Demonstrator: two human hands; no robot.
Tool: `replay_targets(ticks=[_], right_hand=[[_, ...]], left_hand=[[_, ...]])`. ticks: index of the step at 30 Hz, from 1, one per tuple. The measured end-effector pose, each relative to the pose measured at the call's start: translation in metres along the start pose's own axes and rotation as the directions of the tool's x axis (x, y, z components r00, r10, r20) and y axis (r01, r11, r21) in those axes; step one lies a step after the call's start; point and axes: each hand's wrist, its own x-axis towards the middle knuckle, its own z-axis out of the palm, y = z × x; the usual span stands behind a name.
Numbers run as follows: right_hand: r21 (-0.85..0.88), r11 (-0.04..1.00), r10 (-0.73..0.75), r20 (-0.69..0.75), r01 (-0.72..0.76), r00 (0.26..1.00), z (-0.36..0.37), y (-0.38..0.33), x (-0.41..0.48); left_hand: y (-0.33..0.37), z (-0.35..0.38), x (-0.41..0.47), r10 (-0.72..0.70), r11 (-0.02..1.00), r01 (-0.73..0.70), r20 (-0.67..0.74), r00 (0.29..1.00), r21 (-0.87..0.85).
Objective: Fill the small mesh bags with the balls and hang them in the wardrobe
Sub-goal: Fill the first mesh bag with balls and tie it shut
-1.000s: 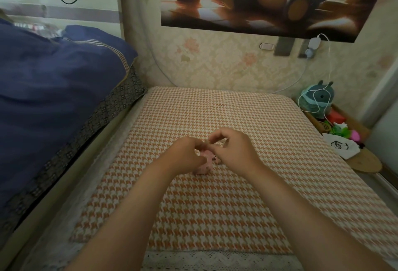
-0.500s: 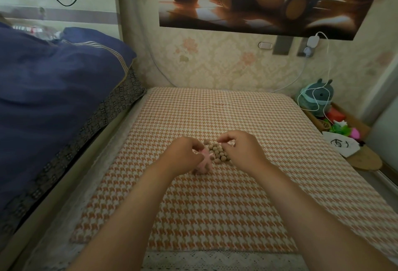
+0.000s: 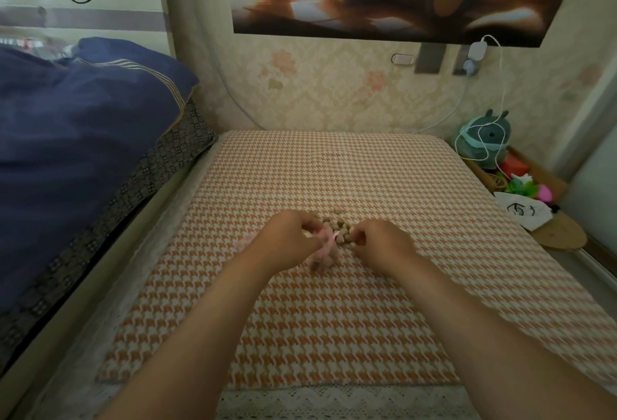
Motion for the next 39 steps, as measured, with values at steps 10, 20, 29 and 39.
replay_targets(ticks=[10,20,29,39], right_hand=[[0.419,0.885,-0.114,-0.232,0.204,0.966,-0.039,-0.031,-0.014],[0.124,0.939,-0.300,-0.159,0.320,0.941,-0.038,-0.038,-0.028],[0.073,0.936,-0.343,-0.032,0.345,0.939,-0.039,-0.033,-0.026],[0.166,0.969,-0.178,-0.043,0.183,0.983,-0.049,-0.001,-0.028]], left_hand=[[-0.002,0.003,0.002,0.026,1.000,-0.026,0.000,1.000,-0.005],[-0.002,0.004,0.000,0.042,0.997,-0.042,0.004,0.999,-0.062],[-0.005,0.003,0.008,0.051,0.994,-0.053,-0.018,0.999,-0.096],[-0.015,0.033,0.027,0.020,0.999,-0.018,-0.069,0.997,0.028]])
